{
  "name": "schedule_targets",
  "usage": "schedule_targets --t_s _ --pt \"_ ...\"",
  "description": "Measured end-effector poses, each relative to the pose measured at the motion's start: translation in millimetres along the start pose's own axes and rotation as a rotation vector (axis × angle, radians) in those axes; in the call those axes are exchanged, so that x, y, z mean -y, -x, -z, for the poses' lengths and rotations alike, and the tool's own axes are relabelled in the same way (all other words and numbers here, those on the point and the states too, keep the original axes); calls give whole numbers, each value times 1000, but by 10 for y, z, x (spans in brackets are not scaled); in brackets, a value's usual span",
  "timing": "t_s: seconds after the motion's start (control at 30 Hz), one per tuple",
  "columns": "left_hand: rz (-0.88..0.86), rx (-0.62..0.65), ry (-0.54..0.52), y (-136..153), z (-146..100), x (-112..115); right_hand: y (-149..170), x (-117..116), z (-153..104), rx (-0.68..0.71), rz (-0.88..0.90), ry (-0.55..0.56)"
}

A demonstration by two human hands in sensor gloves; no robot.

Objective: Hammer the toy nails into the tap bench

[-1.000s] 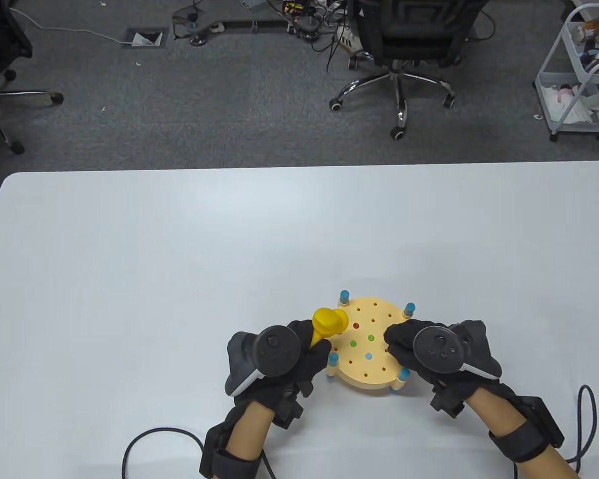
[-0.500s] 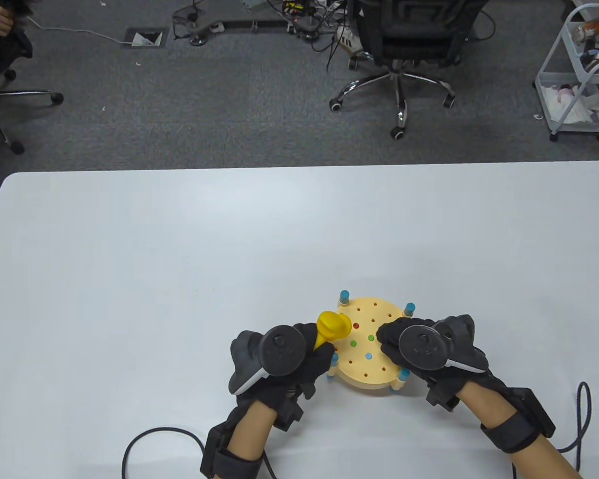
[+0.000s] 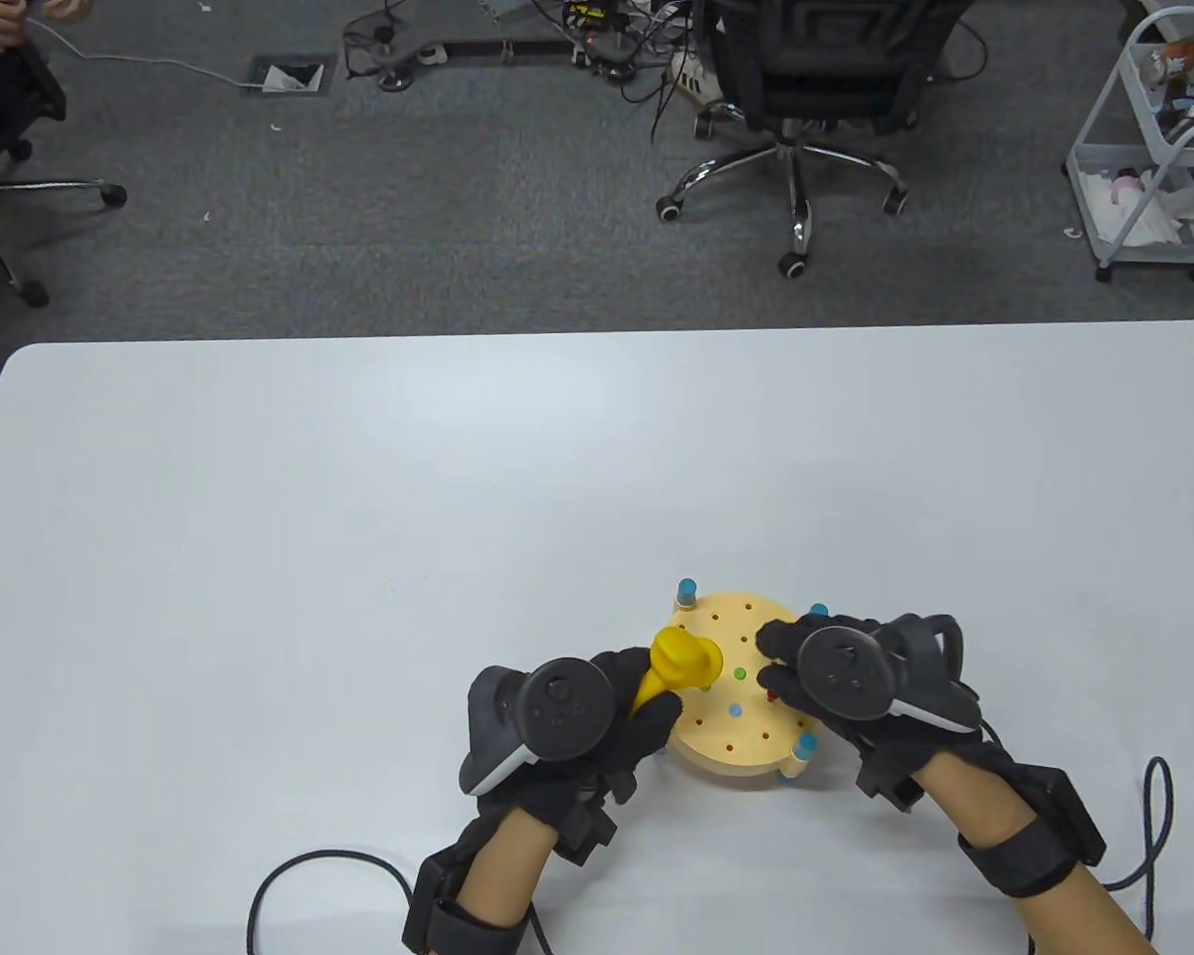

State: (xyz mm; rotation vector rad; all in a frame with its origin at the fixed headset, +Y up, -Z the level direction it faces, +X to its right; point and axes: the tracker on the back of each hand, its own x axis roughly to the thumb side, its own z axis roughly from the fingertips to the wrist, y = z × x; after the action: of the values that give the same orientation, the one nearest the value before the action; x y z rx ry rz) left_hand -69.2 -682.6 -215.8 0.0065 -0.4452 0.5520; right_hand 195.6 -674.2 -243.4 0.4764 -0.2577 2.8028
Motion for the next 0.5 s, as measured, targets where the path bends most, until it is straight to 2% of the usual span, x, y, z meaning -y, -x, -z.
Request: schedule_targets --t_s 0.07,0.1,0.23,0.33,0.43,0.5 --pt "5 15 11 -83 -12 17 161 39 -41 -67 49 134" --pt "10 30 21 -152 -15 43 270 10 -58 -98 53 167" --pt "61 44 62 -382 7 191 525 -247 -56 -96 29 65" --pt "131 -22 54 -515 75 321 637 -494 -11 -80 158 -40" --pt "239 -96 60 -609 139 441 662 -604 4 -135 254 12" --pt "308 -117 72 -671 169 494 650 -632 6 -145 230 33"
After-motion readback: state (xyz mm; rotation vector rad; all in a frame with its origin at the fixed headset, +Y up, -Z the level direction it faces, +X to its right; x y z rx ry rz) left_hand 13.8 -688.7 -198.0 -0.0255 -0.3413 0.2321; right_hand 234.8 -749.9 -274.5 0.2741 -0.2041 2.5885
